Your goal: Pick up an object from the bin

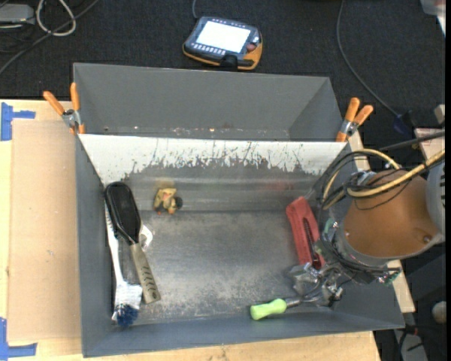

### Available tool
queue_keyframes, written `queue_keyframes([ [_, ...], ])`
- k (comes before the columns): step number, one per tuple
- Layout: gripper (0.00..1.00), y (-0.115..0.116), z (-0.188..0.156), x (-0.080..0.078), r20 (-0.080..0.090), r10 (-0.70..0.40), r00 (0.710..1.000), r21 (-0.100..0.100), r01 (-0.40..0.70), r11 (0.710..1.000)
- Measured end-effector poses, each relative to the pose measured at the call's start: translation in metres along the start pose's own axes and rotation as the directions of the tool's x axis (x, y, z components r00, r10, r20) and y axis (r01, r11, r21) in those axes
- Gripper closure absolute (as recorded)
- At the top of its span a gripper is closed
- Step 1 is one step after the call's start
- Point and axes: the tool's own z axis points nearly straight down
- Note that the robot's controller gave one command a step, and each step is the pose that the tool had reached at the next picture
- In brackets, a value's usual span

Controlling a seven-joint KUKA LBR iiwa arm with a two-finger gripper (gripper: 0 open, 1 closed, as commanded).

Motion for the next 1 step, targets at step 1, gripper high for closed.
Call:
queue_keyframes([
  [1, 1.0, 0.002, -0.0212, -0.0001, -0.002, 0.003, 1.0, -0.004, -0.003, 1.0],
])
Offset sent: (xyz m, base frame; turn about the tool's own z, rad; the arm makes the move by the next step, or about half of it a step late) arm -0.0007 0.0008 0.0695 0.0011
